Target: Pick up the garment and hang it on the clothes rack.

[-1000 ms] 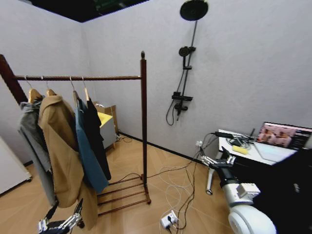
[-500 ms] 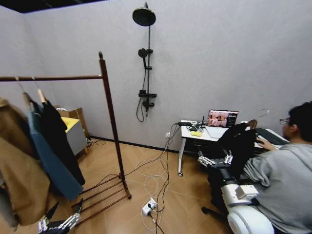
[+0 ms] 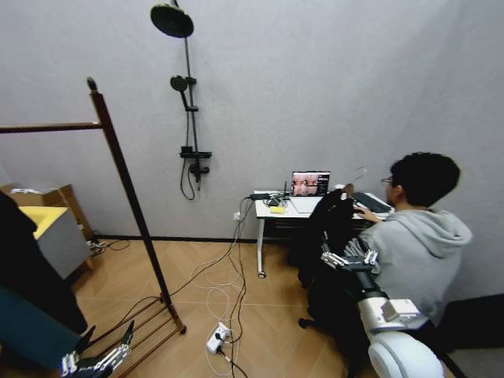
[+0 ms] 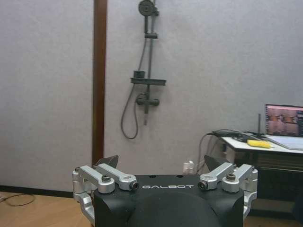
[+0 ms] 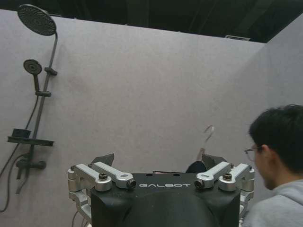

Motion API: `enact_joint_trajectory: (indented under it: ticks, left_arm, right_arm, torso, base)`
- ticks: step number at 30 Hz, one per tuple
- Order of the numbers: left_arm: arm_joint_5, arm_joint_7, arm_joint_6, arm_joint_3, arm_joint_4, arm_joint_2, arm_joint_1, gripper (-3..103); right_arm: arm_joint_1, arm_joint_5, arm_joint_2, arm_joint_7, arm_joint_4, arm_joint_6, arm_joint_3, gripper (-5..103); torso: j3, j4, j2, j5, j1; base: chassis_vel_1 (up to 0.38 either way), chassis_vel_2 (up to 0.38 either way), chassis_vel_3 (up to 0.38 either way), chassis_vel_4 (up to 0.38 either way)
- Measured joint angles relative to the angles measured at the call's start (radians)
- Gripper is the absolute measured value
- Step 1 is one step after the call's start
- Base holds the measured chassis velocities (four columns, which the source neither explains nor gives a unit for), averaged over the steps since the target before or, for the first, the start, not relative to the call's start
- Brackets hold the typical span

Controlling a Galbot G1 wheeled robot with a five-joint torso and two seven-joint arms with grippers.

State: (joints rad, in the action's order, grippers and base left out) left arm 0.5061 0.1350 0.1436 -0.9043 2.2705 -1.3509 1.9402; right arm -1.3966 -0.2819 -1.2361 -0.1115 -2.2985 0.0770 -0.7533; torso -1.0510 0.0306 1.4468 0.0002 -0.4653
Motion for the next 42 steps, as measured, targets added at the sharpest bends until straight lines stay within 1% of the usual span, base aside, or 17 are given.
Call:
enact_joint_trajectory:
  ticks: [1, 6, 7, 10, 11, 25, 28, 29, 32, 33, 35, 38, 39, 42]
  left_arm:
    - [0.000, 0.000, 0.000, 0.000, 0.000, 0.000, 0.000, 100]
    - [0.000, 0.000, 0.000, 0.000, 0.000, 0.000, 0.000, 100]
    - [0.000, 0.000, 0.000, 0.000, 0.000, 0.000, 0.000, 100]
    - [0.000, 0.000, 0.000, 0.000, 0.000, 0.000, 0.000, 100]
    - [0.000, 0.000, 0.000, 0.000, 0.000, 0.000, 0.000, 100]
    - [0.000, 0.000, 0.000, 0.000, 0.000, 0.000, 0.000, 100]
    - [0.000, 0.000, 0.000, 0.000, 0.000, 0.000, 0.000, 100]
    - [0.000, 0.000, 0.000, 0.000, 0.000, 0.000, 0.000, 100]
    - [0.000, 0.000, 0.000, 0.000, 0.000, 0.000, 0.000, 100]
    - [0.000, 0.000, 0.000, 0.000, 0.000, 0.000, 0.000, 100]
    - [0.000, 0.000, 0.000, 0.000, 0.000, 0.000, 0.000, 100]
    - [0.000, 0.000, 0.000, 0.000, 0.000, 0.000, 0.000, 100]
    - [0.000, 0.000, 0.000, 0.000, 0.000, 0.000, 0.000, 100]
    - [0.000, 0.000, 0.000, 0.000, 0.000, 0.000, 0.000, 100]
  right_arm:
    - [0.000, 0.001, -0.004, 0.000, -0.004, 0.000, -0.001, 100]
    - [-0.001, 0.008, -0.012, 0.000, -0.009, 0.002, 0.001, 100]
    - [-0.002, 0.014, -0.016, 0.001, -0.011, 0.002, 0.004, 100]
    - [-0.004, 0.021, -0.019, 0.003, -0.012, 0.003, 0.007, 100]
    - [-0.004, 0.023, -0.021, 0.004, -0.015, 0.003, 0.009, 100]
    - [-0.006, 0.038, -0.023, 0.012, -0.015, 0.006, 0.028, 100]
    - [-0.009, 0.038, -0.021, 0.012, -0.015, 0.006, 0.028, 100]
    - [-0.010, 0.037, -0.021, 0.012, -0.015, 0.006, 0.027, 100]
    - [-0.011, 0.037, -0.021, 0.010, -0.014, 0.006, 0.027, 100]
    - [-0.012, 0.037, -0.022, 0.009, -0.013, 0.005, 0.027, 100]
    - [-0.014, 0.037, -0.022, 0.009, -0.009, 0.001, 0.028, 100]
    - [-0.014, 0.038, -0.023, 0.008, -0.003, -0.002, 0.028, 100]
    - [-0.012, 0.038, -0.023, 0.008, -0.002, -0.002, 0.029, 100]
    - [-0.005, 0.040, -0.023, 0.009, 0.003, -0.002, 0.034, 100]
  torso:
    - [0.000, 0.0001, 0.000, -0.0005, 0.000]
    - [0.000, 0.0000, 0.000, 0.0000, 0.000]
    - [0.000, 0.0000, 0.000, -0.0007, 0.000]
    - [0.000, 0.0000, 0.000, 0.0003, 0.000]
    - [0.000, 0.0000, 0.000, -0.0004, 0.000]
    - [0.000, 0.0002, 0.000, -0.0001, 0.000]
    - [0.000, 0.0000, 0.000, -0.0005, 0.000]
    - [0.000, -0.0001, 0.000, 0.0000, -0.001]
    - [0.000, 0.0000, 0.000, -0.0001, 0.000]
    - [0.000, -0.0001, 0.000, -0.0008, 0.000]
    - [0.000, -0.0001, 0.000, 0.0003, 0.000]
    - [0.000, 0.0000, 0.000, 0.0001, 0.000]
    - [0.000, 0.0000, 0.000, -0.0010, 0.000]
    - [0.000, 0.0000, 0.000, 0.0005, 0.000]
  base:
    - [-0.075, -0.182, -0.201, -0.094]
    - [-0.043, -0.205, -0.202, -0.062]
    - [0.004, -0.257, -0.196, -0.026]
    - [0.000, -0.241, -0.238, -0.021]
    - [-0.018, -0.255, -0.211, -0.012]
    - [0.009, -0.229, -0.223, 0.008]
    - [0.148, -0.170, -0.189, 0.154]
    - [0.200, -0.164, -0.189, 0.207]
    - [0.222, -0.216, -0.208, 0.207]
    - [0.233, -0.276, -0.237, 0.243]
    - [0.288, -0.287, -0.305, 0.286]
    - [0.314, -0.312, -0.307, 0.327]
    - [0.320, -0.353, -0.318, 0.326]
    - [0.374, -0.359, -0.373, 0.332]
